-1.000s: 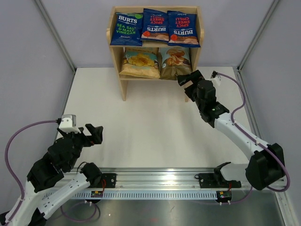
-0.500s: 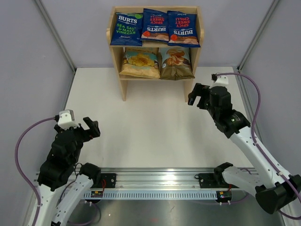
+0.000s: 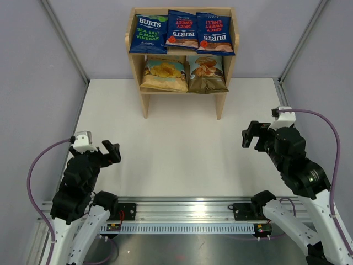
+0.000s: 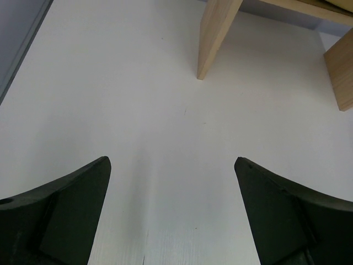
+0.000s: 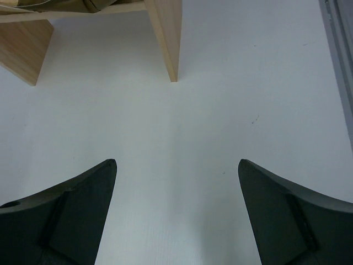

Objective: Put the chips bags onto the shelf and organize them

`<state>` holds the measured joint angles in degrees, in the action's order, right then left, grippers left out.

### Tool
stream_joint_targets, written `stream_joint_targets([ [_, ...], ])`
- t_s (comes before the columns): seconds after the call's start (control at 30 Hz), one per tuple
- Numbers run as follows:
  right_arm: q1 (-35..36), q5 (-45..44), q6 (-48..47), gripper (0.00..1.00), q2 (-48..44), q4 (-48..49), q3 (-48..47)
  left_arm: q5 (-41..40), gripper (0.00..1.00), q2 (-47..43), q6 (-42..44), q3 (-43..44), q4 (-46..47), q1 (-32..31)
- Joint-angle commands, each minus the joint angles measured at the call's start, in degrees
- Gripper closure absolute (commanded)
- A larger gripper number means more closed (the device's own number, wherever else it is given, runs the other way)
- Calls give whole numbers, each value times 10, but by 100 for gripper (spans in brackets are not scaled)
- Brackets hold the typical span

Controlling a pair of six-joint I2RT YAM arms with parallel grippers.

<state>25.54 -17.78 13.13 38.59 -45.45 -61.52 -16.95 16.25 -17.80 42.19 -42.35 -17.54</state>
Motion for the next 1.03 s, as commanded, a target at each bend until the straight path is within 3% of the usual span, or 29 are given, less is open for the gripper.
stream_joint_targets([
  [0.0,-2,-36,-13,1,-36,-57,-22,45,1,-48,34,-21,55,3],
  [0.33,-2,-57,7,1,-112,-75,-5,61,1,-58,45,-31,63,3],
  [1.0,-2,-50,7,1,-113,-52,18,60,1,-61,44,-31,63,3],
])
